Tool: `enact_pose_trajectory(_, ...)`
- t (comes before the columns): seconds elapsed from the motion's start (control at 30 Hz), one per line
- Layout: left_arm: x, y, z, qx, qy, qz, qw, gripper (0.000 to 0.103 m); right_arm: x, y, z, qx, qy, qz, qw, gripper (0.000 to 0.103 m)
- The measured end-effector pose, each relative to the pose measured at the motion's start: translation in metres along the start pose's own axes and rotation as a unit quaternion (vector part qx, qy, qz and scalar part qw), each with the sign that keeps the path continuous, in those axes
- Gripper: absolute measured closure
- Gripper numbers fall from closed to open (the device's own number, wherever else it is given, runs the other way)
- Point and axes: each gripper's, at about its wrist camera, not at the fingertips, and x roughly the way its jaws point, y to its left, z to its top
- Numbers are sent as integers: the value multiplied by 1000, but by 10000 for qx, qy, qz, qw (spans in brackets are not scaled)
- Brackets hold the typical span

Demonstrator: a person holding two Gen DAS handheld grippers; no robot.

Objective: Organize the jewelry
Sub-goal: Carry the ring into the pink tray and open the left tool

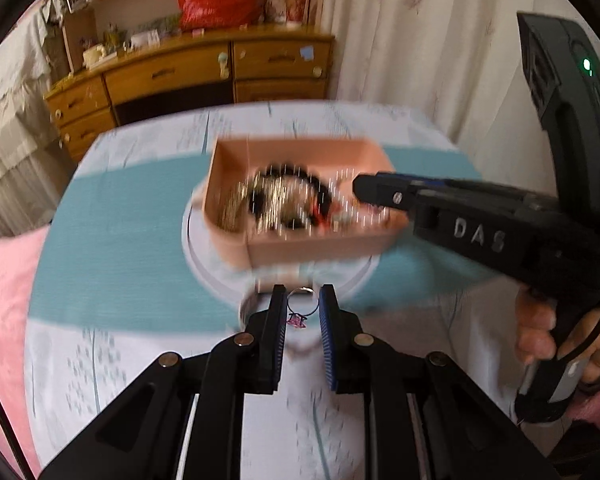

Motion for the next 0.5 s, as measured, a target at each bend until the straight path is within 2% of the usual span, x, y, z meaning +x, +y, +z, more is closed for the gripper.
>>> enact_pose_trajectory(0.13, 5, -1, 25, -20, -325, -66, 9994, 89, 0, -9, 14, 60, -177, 3, 9998, 88)
enact_pose_trajectory(0.3, 15, -3, 50, 71, -659, -26, 9978, 89, -2, -20, 17, 15, -181, -105, 9998, 88)
enact_pose_trajectory(0.37, 23, -1, 57, 62, -602, 10, 9982, 79, -2, -26, 15, 94, -146, -98, 9998, 88)
enact_pose_trajectory(0.43, 31, 1, 60, 90, -422, -17, 9991, 44, 2, -34, 15, 234, -3, 44, 9997, 86)
enact_pose_trajectory(0.5, 34, 4, 61, 47, -423, 104, 9990, 39, 3, -35, 13, 188, 29, 7, 9998, 83)
